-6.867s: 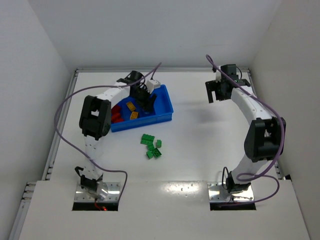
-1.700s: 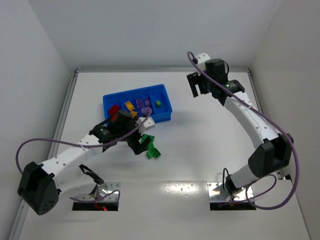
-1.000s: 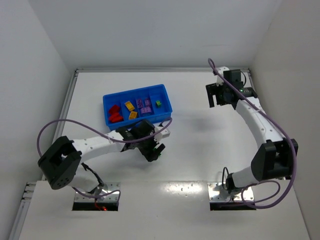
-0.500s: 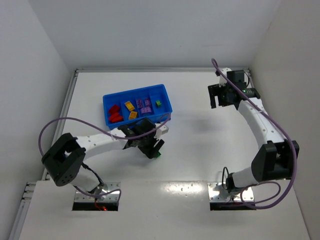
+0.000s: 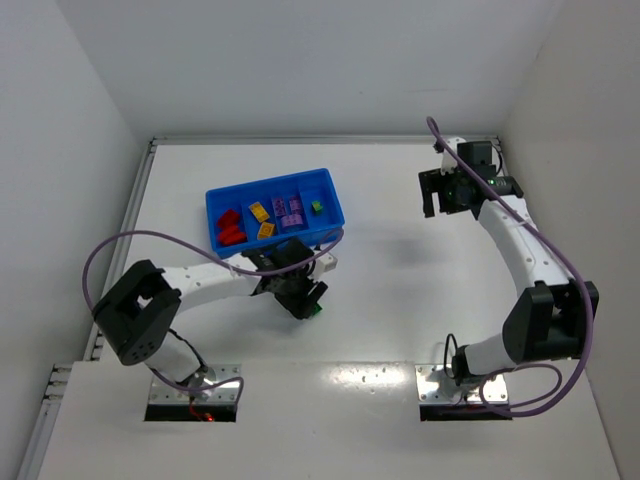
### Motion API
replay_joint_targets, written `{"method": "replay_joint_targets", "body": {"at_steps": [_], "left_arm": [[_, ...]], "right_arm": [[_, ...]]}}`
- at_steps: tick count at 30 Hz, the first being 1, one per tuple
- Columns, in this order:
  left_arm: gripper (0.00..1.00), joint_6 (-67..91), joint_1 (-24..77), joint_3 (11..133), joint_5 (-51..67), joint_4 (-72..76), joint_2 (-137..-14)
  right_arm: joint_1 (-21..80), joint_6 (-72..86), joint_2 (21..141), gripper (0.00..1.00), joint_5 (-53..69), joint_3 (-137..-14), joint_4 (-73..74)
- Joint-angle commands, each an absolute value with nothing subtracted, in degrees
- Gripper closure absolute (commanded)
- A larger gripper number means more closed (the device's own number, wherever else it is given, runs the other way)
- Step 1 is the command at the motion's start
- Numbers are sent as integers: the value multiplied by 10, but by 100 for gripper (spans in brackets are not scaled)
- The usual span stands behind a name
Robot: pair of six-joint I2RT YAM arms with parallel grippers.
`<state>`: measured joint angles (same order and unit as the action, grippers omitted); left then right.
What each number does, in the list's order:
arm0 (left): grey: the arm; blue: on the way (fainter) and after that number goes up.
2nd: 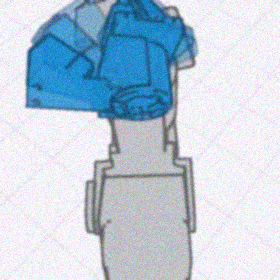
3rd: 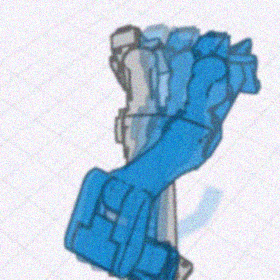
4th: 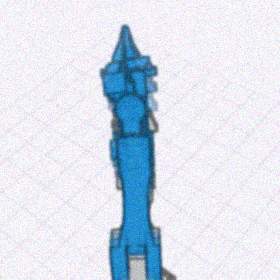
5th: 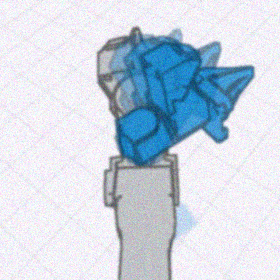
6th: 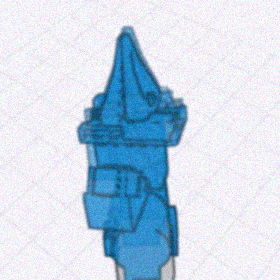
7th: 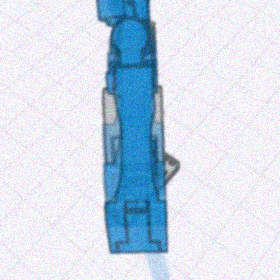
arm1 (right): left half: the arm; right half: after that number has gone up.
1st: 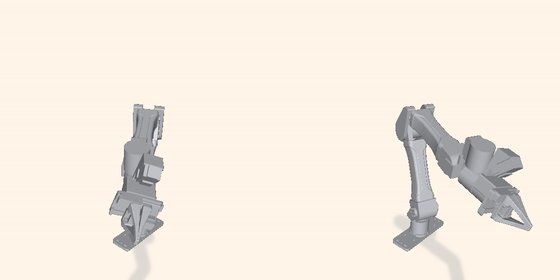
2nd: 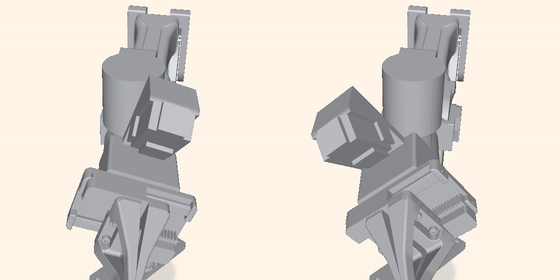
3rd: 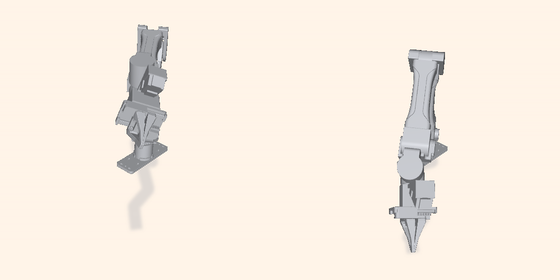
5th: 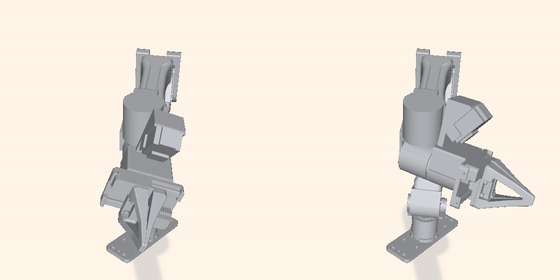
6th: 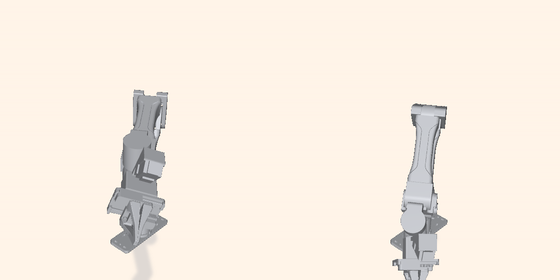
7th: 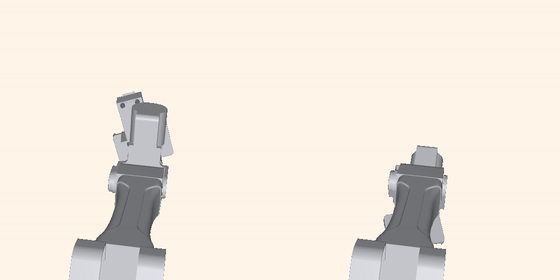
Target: Sort the legos into containers by color
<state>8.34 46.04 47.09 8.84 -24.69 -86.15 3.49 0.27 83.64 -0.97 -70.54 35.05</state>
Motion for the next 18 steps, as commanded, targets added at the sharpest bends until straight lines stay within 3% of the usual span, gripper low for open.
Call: {"method": "replay_joint_targets", "body": {"at_steps": [1, 9, 12, 14, 18], "left_arm": [[34, 96, 456, 488, 96, -261, -867], [48, 90, 456, 504, 106, -267, -899], [69, 74, 456, 510, 106, -267, -904], [75, 64, 461, 510, 112, -267, -893], [77, 38, 468, 504, 118, -267, -784]], "right_arm": [[27, 6, 817, 17, -4, -702, 347], [27, 6, 822, 17, -4, -702, 347], [22, 6, 822, 17, 2, -696, 347], [22, 6, 822, 17, 8, -690, 347], [28, 1, 817, 17, 18, -690, 347]]}}
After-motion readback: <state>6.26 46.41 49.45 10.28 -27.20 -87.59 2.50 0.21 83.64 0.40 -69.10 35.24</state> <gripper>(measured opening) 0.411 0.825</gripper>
